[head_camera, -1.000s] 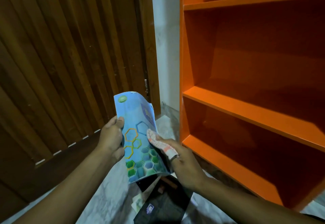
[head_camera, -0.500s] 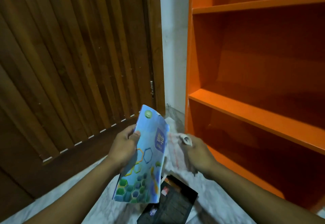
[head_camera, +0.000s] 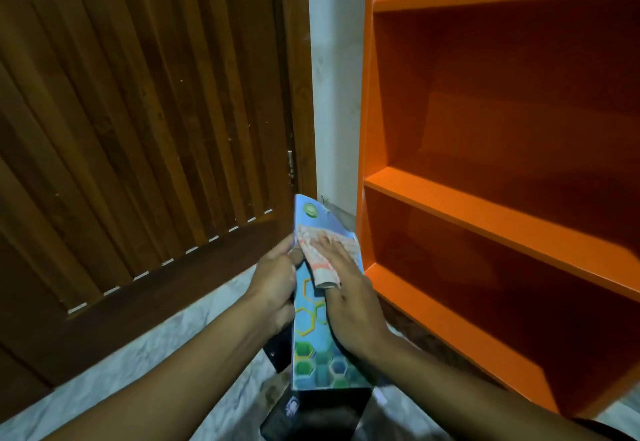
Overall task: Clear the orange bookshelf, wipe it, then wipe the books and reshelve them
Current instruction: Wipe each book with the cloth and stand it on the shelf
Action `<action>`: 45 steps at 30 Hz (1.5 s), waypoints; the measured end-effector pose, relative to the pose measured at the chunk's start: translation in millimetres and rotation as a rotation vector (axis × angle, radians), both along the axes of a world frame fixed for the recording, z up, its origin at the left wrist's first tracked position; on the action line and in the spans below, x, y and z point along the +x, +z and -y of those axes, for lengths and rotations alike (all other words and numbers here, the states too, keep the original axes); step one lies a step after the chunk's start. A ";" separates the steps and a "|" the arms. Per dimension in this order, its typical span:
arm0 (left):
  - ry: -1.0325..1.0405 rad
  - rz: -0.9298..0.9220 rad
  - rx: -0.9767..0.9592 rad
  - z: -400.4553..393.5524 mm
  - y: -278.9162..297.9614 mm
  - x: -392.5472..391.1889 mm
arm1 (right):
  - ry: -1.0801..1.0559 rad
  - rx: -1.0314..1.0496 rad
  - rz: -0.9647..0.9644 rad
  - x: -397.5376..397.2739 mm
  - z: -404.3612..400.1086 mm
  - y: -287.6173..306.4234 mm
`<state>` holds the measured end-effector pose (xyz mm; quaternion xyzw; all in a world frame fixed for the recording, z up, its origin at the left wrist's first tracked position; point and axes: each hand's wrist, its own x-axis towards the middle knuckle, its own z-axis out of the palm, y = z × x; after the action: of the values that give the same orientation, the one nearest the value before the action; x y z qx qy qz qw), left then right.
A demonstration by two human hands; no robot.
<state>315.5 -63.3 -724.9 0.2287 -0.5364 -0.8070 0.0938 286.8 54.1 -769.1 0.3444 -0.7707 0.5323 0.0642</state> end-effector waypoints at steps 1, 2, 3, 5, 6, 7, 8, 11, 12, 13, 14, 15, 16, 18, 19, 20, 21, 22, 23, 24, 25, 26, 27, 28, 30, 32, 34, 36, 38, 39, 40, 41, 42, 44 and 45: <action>0.049 -0.004 0.026 5.0 1.1 -1.9 | 0.033 0.022 0.009 2.5 -0.5 -1.3; 0.098 -0.012 0.059 10.0 2.1 -3.6 | 0.074 0.047 0.014 3.8 -0.8 -4.6; 0.144 -0.019 0.094 15.3 3.4 -4.7 | 0.121 0.075 0.007 5.2 -1.5 -9.0; 0.236 -0.029 0.130 27.1 6.0 -7.0 | 0.211 0.117 -0.031 9.3 -2.6 -16.5; 0.270 -0.030 0.126 32.8 7.6 -6.9 | 0.247 0.112 -0.050 11.6 -3.2 -17.7; 0.301 -0.028 0.111 39.4 9.0 -6.0 | 0.282 0.087 -0.070 14.0 -3.7 -17.9; 0.324 -0.028 0.091 46.0 9.7 -5.4 | 0.319 0.051 -0.088 17.1 -4.6 -16.0; 0.386 -0.032 0.019 64.6 9.5 -1.0 | 0.425 0.032 -0.031 24.3 -5.0 -11.1; 0.403 -0.038 -0.006 69.1 9.3 0.6 | 0.458 0.066 0.002 24.9 -4.8 -11.2; 0.416 -0.042 -0.028 72.0 9.7 2.8 | 0.475 0.113 0.028 24.9 -5.4 -12.8; 0.419 -0.047 -0.050 74.4 10.0 4.4 | 0.488 0.160 0.073 23.9 -6.4 -15.3; 0.412 -0.053 -0.081 76.0 10.0 6.7 | 0.488 0.209 0.115 22.2 -7.0 -18.4; 0.400 -0.060 -0.114 77.6 9.8 8.7 | 0.482 0.257 0.137 20.4 -7.0 -20.0; 0.367 -0.080 -0.196 79.5 9.9 13.4 | 0.453 0.335 0.197 12.6 -6.9 -25.6; 0.341 -0.095 -0.242 80.6 10.5 16.5 | 0.423 0.347 0.264 8.1 -7.2 -26.5; 0.301 -0.111 -0.289 80.7 11.6 19.4 | 0.372 0.329 0.355 3.4 -8.0 -26.3; 0.250 -0.124 -0.338 80.2 14.4 23.1 | 0.305 0.298 0.433 -2.2 -8.6 -25.5; 0.181 -0.138 -0.390 79.1 17.8 26.8 | 0.238 0.271 0.497 -9.2 -10.3 -25.5; 0.108 -0.149 -0.441 77.9 20.7 31.0 | 0.186 0.252 0.559 -17.3 -12.3 -26.7; 0.038 -0.159 -0.486 77.1 22.1 33.9 | 0.171 0.203 0.629 -23.1 -14.3 -24.9; -0.030 -0.173 -0.525 76.1 23.2 36.2 | 0.184 0.124 0.700 -30.3 -16.7 -25.7; -0.086 -0.190 -0.560 74.1 23.5 37.9 | 0.213 0.053 0.754 -36.4 -19.4 -27.0; -0.133 -0.208 -0.581 72.0 23.5 38.9 | 0.233 0.015 0.772 -39.9 -22.2 -25.6; -0.172 -0.223 -0.586 69.9 23.0 39.0 | 0.234 0.008 0.767 -41.7 -24.7 -22.8; -0.202 -0.249 -0.591 65.0 24.4 38.7 | 0.212 -0.027 0.761 -43.1 -28.8 -16.4; -0.151 -0.272 -0.595 64.6 25.4 36.9 | 0.183 -0.100 0.739 -46.8 -31.3 -12.6; -0.093 -0.281 -0.567 70.3 23.6 32.6 | 0.132 -0.197 0.693 -50.0 -33.2 -3.4; -0.058 -0.283 -0.579 75.4 21.2 30.2 | 0.087 -0.285 0.620 -53.5 -36.0 9.0; -0.057 -0.263 -0.639 77.8 16.0 30.4 | 0.046 -0.299 0.524 -53.5 -40.5 23.7; -0.070 -0.233 -0.693 78.7 12.2 30.2 | 0.038 -0.295 0.482 -52.3 -43.1 31.0; -0.100 -0.206 -0.741 79.1 7.9 30.4 | 0.028 -0.289 0.449 -51.3 -45.4 36.6; -0.138 -0.178 -0.767 79.8 4.2 30.9 | 0.023 -0.293 0.426 -50.6 -47.5 42.4; -0.160 -0.163 -0.765 79.7 1.7 30.2 | 0.013 -0.287 0.402 -51.0 -49.3 47.0; -0.134 -0.163 -0.761 77.0 0.0 24.5 | -0.010 -0.243 0.333 -53.8 -53.7 58.3; -0.105 -0.172 -0.773 73.4 2.6 21.6 | -0.014 -0.214 0.293 -56.4 -55.5 64.8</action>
<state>337.0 -136.7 -722.2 0.0805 -0.8016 -0.5655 0.1763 230.4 109.6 -704.3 0.2491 -0.7131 0.6552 -0.0089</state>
